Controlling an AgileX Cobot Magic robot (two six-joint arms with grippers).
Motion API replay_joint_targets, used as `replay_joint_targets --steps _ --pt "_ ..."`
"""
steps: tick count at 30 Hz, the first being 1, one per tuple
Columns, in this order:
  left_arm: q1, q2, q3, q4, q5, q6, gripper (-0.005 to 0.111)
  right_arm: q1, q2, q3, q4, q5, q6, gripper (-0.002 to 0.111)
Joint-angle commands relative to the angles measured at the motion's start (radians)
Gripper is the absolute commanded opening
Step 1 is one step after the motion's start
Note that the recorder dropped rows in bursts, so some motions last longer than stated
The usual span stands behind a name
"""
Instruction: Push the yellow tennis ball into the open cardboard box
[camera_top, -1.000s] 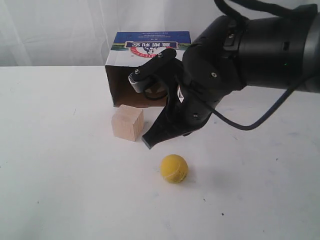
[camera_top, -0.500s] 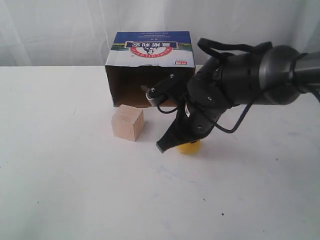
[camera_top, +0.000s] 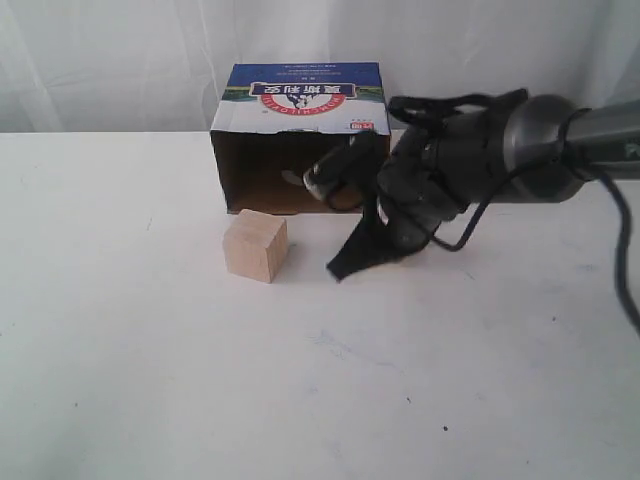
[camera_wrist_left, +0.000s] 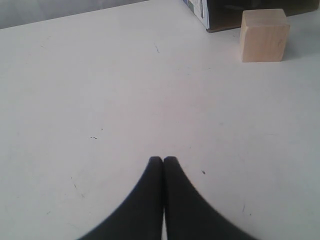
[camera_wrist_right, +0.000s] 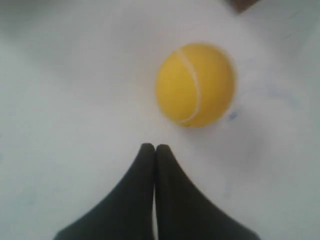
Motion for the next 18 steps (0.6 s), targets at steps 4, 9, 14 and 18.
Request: replay_joint_targets --steps 4,9,14,18 --pt "0.003 -0.005 0.004 -0.004 -0.001 -0.007 0.0 -0.113 -0.098 -0.028 -0.31 -0.029 0.272 0.0" --pt "0.003 -0.005 0.004 -0.004 -0.001 -0.007 0.0 -0.206 -0.062 -0.019 -0.318 -0.136 0.287 0.0" --pt "0.003 -0.005 0.004 -0.004 -0.001 -0.007 0.0 -0.282 0.031 -0.021 -0.32 -0.231 0.298 0.0" --pt "0.003 -0.005 0.004 -0.004 -0.001 -0.007 0.0 -0.309 0.092 -0.053 -0.32 -0.288 0.323 0.0"
